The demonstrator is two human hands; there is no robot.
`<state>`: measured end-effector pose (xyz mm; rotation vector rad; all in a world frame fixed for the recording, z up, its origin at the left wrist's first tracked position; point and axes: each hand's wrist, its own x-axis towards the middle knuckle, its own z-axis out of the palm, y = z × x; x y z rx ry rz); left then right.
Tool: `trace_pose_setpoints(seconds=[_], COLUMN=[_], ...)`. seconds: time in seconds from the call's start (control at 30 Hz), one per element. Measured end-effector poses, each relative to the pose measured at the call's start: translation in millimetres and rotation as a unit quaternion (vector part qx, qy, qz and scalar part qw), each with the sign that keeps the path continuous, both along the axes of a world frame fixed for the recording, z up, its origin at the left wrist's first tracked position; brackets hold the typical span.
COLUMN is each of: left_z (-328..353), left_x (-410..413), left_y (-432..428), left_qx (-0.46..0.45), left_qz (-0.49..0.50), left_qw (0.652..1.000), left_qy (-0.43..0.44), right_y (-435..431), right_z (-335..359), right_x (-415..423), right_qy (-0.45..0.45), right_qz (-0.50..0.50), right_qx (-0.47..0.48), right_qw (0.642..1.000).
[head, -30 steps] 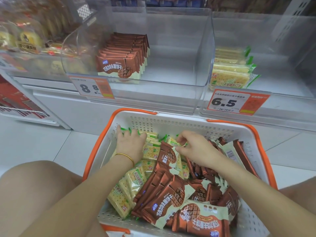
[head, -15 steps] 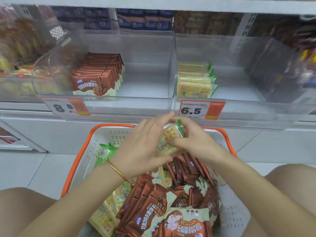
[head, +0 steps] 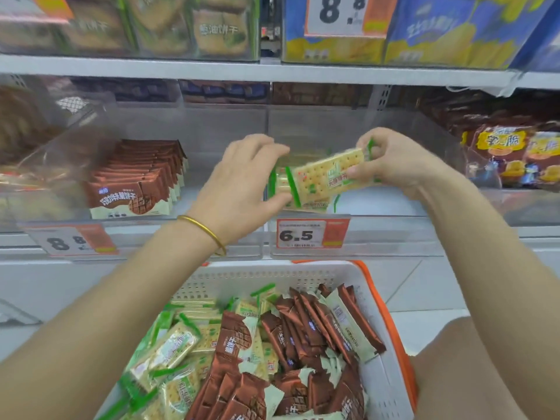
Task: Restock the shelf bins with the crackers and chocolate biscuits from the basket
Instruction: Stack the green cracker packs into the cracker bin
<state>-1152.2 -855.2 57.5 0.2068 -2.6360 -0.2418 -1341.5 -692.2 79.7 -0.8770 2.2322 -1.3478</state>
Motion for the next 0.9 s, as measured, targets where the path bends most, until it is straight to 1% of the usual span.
trace_pose_setpoints(seconds=[0.07,0.17,0.2,0.23,0.27,0.3,0.33,0.37,0.4,0.5,0.57,0.77,0.9], left_z=[-15,-27,-29,-30,-32,-32,-33,-33,-33,-33,-32,-33,-36], left_x=[3,7,8,8,8,8,7,6,6,5,4,6,10], left_y=[1,5,5,5,5,5,5,5,5,7,7,7,7], left_qx=[0.017,0.043,0.046,0.046,0.044,0.043,0.043,0.046,0.05,0.054,0.056,0.053,0.06], left_qz=[0.006,0.019,0.019,0.018,0.016,0.013,0.011,0.011,0.011,0.012,0.012,0.01,0.006], left_qw=[1.0,0.999,0.999,0.999,0.999,0.999,0.999,0.999,0.999,0.998,0.998,0.998,0.998], left_qy=[0.001,0.01,0.013,0.015,0.015,0.016,0.016,0.016,0.016,0.019,0.018,0.016,0.027], right_y=[-17,-41,-46,-49,-50,-50,-50,-50,-51,-59,-67,-72,-67], right_z=[-15,-31,-33,-34,-34,-35,-36,-37,-39,-48,-52,-58,-56], right_x=[-5,-4,-5,-5,-7,-7,-7,-8,-9,-8,-4,-4,-4], right_qy=[0.004,0.022,0.049,0.098,0.163,0.228,0.268,0.279,0.268,0.19,0.156,0.077,0.054], right_qz=[0.037,0.044,0.035,0.025,0.014,0.001,-0.013,-0.022,-0.022,-0.02,-0.037,-0.062,-0.052], right_qx=[0.09,0.152,0.17,0.211,0.271,0.332,0.376,0.397,0.4,0.35,0.315,0.295,0.302], right_qw=[0.995,0.987,0.984,0.972,0.949,0.915,0.887,0.874,0.876,0.917,0.935,0.95,0.95])
